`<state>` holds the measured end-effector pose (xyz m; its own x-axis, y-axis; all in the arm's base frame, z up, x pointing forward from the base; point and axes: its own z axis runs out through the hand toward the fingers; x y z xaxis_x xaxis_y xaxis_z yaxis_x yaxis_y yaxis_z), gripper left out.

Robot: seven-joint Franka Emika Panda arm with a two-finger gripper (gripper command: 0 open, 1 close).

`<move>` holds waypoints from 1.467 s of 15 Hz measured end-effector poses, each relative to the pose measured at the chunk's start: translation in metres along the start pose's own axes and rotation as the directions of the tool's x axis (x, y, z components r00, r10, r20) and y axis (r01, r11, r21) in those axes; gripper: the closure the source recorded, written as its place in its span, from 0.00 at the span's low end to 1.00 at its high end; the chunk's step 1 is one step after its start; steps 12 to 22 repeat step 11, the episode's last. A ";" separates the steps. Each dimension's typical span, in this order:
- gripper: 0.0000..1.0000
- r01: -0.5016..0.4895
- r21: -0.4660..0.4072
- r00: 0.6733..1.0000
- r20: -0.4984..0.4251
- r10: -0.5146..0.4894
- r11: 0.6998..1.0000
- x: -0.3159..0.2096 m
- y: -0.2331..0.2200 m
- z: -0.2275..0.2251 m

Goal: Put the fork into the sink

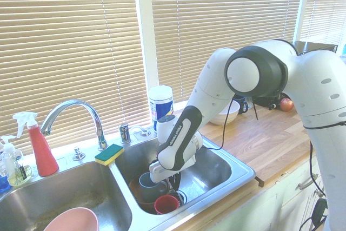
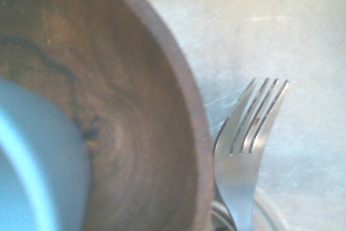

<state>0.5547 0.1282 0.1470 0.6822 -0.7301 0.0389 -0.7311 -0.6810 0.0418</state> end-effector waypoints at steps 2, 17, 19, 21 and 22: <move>0.00 0.002 0.003 1.000 -0.003 -0.002 1.000 0.003 0.001 -0.002; 0.00 0.024 0.017 0.999 -0.043 -0.023 1.000 0.000 -0.005 -0.088; 0.00 0.024 0.017 0.999 -0.043 -0.023 1.000 0.000 -0.005 -0.088; 0.00 0.024 0.017 0.999 -0.043 -0.023 1.000 0.000 -0.005 -0.088; 0.00 0.024 0.017 0.999 -0.043 -0.023 1.000 0.000 -0.005 -0.088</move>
